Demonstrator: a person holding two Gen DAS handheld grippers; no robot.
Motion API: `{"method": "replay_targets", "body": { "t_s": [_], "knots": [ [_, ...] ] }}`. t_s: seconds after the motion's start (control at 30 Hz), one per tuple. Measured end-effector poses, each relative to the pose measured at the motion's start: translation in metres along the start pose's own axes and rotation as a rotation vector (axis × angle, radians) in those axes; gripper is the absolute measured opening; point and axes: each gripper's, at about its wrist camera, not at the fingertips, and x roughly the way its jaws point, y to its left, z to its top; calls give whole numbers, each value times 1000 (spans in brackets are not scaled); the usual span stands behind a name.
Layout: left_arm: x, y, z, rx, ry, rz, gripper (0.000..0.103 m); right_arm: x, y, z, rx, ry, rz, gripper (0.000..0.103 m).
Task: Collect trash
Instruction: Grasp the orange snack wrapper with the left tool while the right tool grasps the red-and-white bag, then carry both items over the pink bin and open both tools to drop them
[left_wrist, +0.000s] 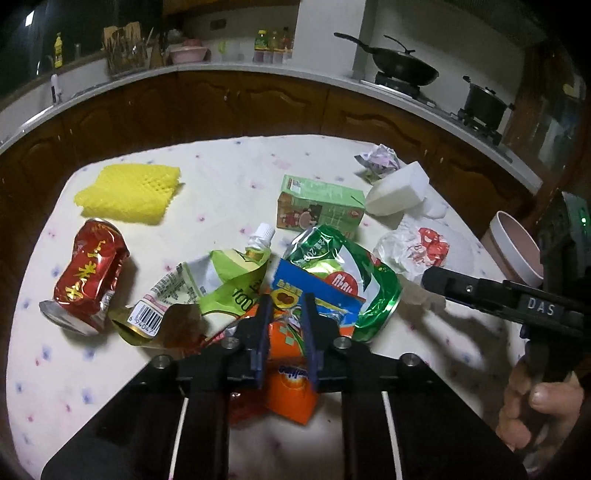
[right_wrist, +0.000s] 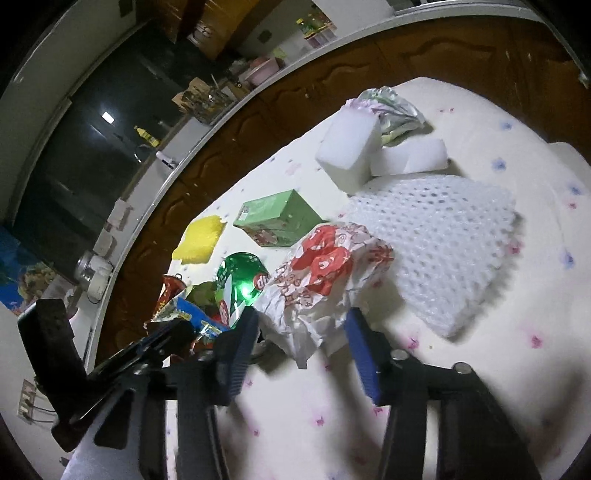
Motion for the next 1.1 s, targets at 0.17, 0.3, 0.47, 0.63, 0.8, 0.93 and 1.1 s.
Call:
{"method": "replay_targets", "body": {
  "t_s": [0.17, 0.3, 0.47, 0.63, 0.8, 0.93, 1.1],
  "knots": [
    [-17, -4, 2, 10, -47, -11, 2, -9, 5, 0, -28, -24, 11, 27],
    [-34, -10, 4, 27, -89, -14, 0, -29, 10, -4, -60, -66, 26, 26],
    [-56, -16, 11, 9, -138, -53, 0, -63, 11, -6, -79, -124, 50, 26],
    [-75, -35, 23, 25, -195, -93, 0, -104, 0, -6, -79, -191, 40, 26],
    [-76, -63, 32, 52, -213, -133, 0, -142, -23, -7, -58, -261, -15, 26],
    [-70, -89, 36, 67, -213, -173, 0, -172, -52, -7, -16, -304, -72, 26],
    [-59, -123, 40, 66, -196, -227, 0, -206, -83, -11, 32, -350, -145, 26]
  ]
}}
